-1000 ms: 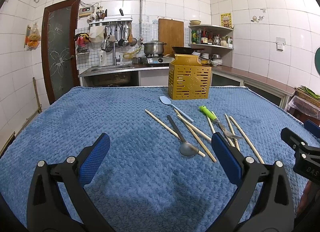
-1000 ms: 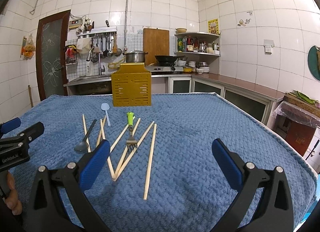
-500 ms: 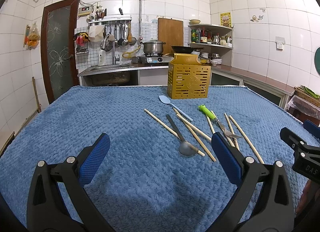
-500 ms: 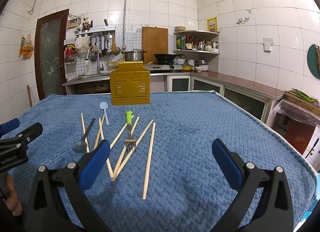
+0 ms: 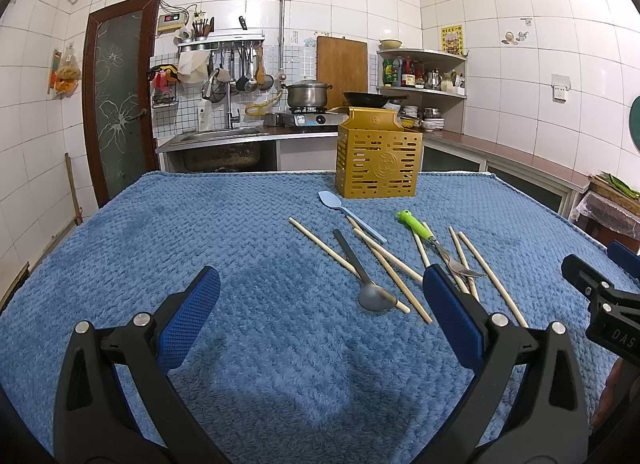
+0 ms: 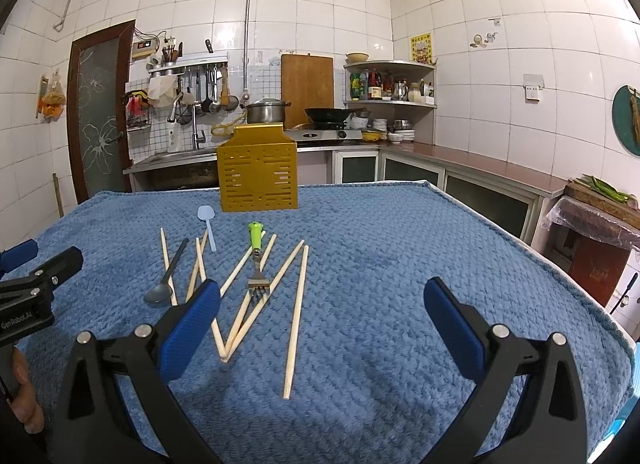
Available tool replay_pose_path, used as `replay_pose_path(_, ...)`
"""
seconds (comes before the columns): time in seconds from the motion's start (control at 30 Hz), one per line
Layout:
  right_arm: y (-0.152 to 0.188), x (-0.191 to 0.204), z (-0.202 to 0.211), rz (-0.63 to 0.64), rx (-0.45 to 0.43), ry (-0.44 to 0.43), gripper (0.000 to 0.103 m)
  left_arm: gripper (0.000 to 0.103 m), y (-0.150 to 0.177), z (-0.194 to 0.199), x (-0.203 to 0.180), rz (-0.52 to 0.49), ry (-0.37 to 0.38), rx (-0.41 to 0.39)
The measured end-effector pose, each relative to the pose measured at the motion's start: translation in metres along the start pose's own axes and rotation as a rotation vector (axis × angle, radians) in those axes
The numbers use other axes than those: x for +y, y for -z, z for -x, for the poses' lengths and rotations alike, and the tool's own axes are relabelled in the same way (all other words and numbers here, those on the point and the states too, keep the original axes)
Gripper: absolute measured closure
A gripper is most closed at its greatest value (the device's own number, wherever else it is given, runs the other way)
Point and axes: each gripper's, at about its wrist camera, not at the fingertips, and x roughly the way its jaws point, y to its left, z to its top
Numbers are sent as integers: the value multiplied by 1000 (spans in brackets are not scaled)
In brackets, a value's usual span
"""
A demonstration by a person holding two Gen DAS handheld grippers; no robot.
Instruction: Organize utensils
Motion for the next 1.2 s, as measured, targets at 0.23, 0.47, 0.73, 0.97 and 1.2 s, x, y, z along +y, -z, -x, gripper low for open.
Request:
replay_pose_path(0.23, 0, 0, 0, -1, 0, -1, 4, 5, 0, 0, 0, 0, 1, 0)
replay_pose_path(0.47, 0, -1, 0, 0, -1, -1, 4, 5, 0, 0, 0, 0, 0, -1)
replay_pose_path(0.73, 0, 0, 0, 0, -1, 0, 4, 5, 0, 0, 0, 0, 0, 0)
replay_pose_path(0.97, -2, -3, 3, -4, -4, 4, 4, 5, -1, -1, 2, 3, 2, 3)
replay_pose_path(1.2, -3, -3, 3, 0, -7, 8, 4, 5, -1, -2, 6, 16, 6, 14)
